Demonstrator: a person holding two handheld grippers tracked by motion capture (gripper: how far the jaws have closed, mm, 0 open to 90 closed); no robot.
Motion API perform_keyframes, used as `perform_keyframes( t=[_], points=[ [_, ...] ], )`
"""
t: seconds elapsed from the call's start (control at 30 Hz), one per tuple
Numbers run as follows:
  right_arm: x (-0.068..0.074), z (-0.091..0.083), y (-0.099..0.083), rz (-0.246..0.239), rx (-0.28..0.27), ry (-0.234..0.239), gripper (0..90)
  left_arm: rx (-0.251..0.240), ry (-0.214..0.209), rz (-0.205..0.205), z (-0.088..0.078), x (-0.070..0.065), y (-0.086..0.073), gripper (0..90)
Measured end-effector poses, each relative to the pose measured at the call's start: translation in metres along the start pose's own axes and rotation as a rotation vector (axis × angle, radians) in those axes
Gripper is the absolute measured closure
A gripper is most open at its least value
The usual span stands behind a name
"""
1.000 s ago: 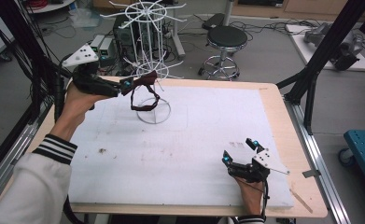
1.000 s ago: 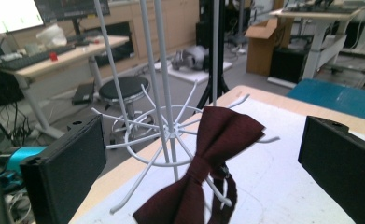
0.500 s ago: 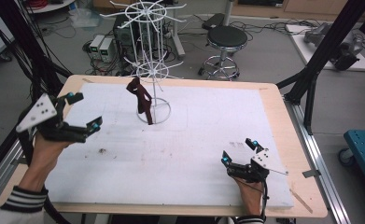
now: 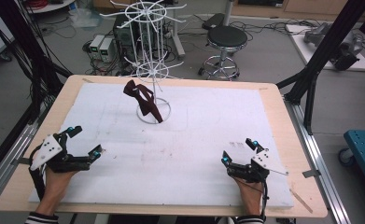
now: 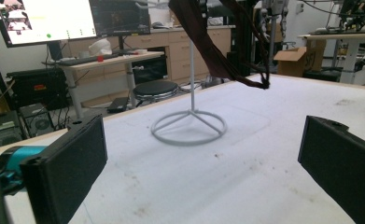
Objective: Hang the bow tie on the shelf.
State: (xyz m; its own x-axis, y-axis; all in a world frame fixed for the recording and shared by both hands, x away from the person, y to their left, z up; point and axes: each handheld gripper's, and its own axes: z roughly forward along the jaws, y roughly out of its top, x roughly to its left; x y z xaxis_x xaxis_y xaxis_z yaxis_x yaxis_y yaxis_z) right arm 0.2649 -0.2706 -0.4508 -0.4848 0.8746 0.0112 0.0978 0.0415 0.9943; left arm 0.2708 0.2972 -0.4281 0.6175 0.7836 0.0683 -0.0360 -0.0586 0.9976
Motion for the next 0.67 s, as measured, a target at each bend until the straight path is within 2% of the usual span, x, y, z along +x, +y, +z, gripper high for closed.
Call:
perform_keyframes(
  t=[0.13,0.3,0.37,0.4,0.43,0.47,0.67],
  points=[
    [0.0,0.0,0.0,0.003,-0.001,0.001,0.7,-0.014,-0.007,0.015,-0.004,-0.003,-0.011,1.7],
    [0.0,0.0,0.0,0.001,-0.001,0.001,0.7,-0.003,-0.007,0.001,-0.005,-0.001,-0.016,1.7],
    [0.0,0.0,0.0,0.002,-0.001,0.001,0.7,0.005,-0.013,-0.018,-0.005,0.0,-0.02,1.7],
    [0.0,0.0,0.0,0.004,-0.001,0.0,0.7,0.011,-0.017,-0.041,-0.005,0.001,-0.024,1.7],
    [0.0,0.0,0.0,0.004,-0.002,0.0,0.7,-0.001,-0.009,-0.045,-0.006,0.002,-0.024,1.7],
    [0.0,0.0,0.0,0.003,-0.001,0.001,0.7,-0.011,-0.019,-0.05,-0.007,0.002,-0.025,1.7],
    [-0.001,0.0,0.0,0.008,-0.004,0.0,0.7,-0.027,-0.01,-0.057,-0.008,0.002,-0.026,1.7]
  ],
)
